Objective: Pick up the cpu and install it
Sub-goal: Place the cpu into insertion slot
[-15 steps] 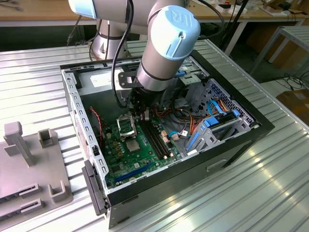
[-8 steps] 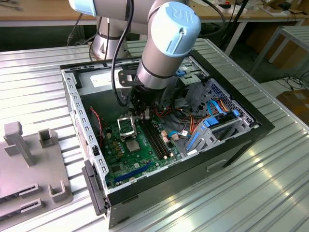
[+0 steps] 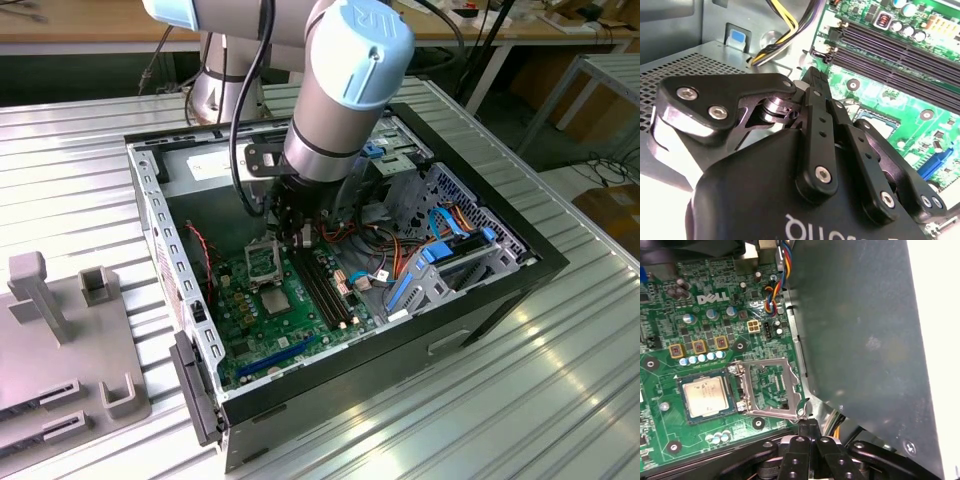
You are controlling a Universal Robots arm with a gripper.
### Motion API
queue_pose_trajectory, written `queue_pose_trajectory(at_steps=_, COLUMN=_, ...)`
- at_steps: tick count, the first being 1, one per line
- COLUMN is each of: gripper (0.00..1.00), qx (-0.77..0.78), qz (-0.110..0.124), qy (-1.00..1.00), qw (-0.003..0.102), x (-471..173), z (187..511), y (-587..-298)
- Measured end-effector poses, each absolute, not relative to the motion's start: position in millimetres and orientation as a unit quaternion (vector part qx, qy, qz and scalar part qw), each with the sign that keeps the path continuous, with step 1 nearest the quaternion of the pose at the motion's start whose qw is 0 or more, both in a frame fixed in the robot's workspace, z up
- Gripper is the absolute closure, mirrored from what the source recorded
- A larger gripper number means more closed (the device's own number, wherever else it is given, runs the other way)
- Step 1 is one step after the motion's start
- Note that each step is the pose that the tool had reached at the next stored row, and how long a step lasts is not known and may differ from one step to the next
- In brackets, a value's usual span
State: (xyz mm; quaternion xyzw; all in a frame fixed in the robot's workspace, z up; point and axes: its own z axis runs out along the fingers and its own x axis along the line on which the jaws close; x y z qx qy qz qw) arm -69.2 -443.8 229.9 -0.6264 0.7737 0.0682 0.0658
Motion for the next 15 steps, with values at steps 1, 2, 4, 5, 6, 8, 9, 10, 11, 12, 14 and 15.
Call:
queue_pose_trajectory(at_steps=1, gripper=0.89, qx=-0.627, qz=0.067, qy=0.774, qw=0.065, x=-69.2, z=230.4, y=-443.8)
queue_pose_trajectory(at_steps=2, gripper=0.89, qx=-0.627, qz=0.066, qy=0.774, qw=0.064, x=-69.3, z=231.0, y=-443.8)
queue_pose_trajectory(at_steps=4, gripper=0.89, qx=-0.627, qz=0.064, qy=0.774, qw=0.063, x=-69.3, z=232.6, y=-443.7)
queue_pose_trajectory(at_steps=5, gripper=0.89, qx=-0.627, qz=0.064, qy=0.774, qw=0.063, x=-69.2, z=233.4, y=-443.6)
queue_pose_trajectory(at_steps=6, gripper=0.89, qx=-0.627, qz=0.064, qy=0.774, qw=0.062, x=-69.3, z=234.3, y=-443.5)
queue_pose_trajectory(at_steps=8, gripper=0.89, qx=-0.627, qz=0.063, qy=0.774, qw=0.062, x=-69.3, z=236.0, y=-443.5)
queue_pose_trajectory(at_steps=9, gripper=0.89, qx=-0.627, qz=0.063, qy=0.774, qw=0.062, x=-69.3, z=237.1, y=-443.5)
queue_pose_trajectory(at_steps=10, gripper=0.89, qx=-0.627, qz=0.063, qy=0.774, qw=0.062, x=-69.3, z=238.1, y=-443.5)
queue_pose_trajectory(at_steps=11, gripper=0.89, qx=-0.627, qz=0.063, qy=0.774, qw=0.061, x=-69.3, z=238.8, y=-443.5)
queue_pose_trajectory(at_steps=12, gripper=0.89, qx=-0.627, qz=0.062, qy=0.774, qw=0.061, x=-69.3, z=239.5, y=-443.4)
queue_pose_trajectory(at_steps=14, gripper=0.89, qx=-0.627, qz=0.061, qy=0.774, qw=0.060, x=-69.4, z=240.8, y=-443.4)
queue_pose_trajectory(at_steps=15, gripper=0.89, qx=-0.627, qz=0.061, qy=0.774, qw=0.060, x=-69.5, z=241.3, y=-443.5)
